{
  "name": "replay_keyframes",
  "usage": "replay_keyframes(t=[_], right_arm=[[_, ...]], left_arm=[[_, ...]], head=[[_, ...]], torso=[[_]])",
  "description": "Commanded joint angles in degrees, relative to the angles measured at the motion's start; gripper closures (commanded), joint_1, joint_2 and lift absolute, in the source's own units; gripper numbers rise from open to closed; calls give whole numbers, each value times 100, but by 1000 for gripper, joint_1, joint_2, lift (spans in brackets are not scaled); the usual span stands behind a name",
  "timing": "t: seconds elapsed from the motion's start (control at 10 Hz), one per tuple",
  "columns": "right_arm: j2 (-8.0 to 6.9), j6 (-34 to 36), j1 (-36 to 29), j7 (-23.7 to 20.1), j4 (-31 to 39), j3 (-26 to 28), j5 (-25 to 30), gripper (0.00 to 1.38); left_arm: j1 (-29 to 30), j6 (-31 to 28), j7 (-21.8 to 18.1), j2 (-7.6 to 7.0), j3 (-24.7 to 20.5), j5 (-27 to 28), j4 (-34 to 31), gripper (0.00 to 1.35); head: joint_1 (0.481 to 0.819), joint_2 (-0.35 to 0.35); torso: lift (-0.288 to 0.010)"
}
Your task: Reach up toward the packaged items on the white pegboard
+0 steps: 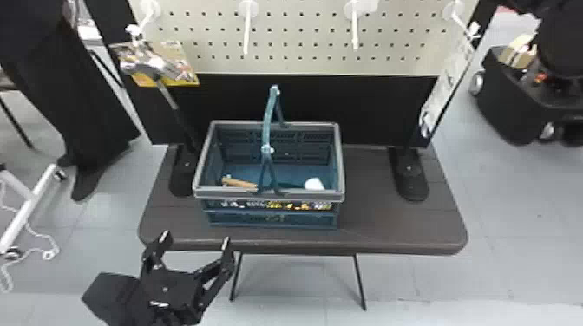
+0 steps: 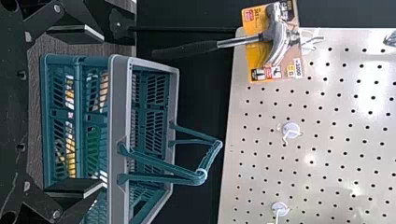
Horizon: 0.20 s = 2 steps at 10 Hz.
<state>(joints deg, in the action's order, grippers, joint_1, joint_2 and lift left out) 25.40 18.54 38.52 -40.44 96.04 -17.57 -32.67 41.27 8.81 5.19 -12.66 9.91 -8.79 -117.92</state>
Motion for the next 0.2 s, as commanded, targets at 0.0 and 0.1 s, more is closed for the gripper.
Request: replay_keyframes(t=[0.0, 0.1], right_arm=[[0, -17, -16, 1, 8, 8, -20, 1292], [-9, -26, -41, 1, 22, 17, -38, 1294]], left_arm=[[-14, 16, 9, 0, 11, 0, 0, 209], [-14, 24, 53, 0, 20, -9, 0, 209]], head=[[819, 8], [819, 8]], torso=[[-100], [-100]])
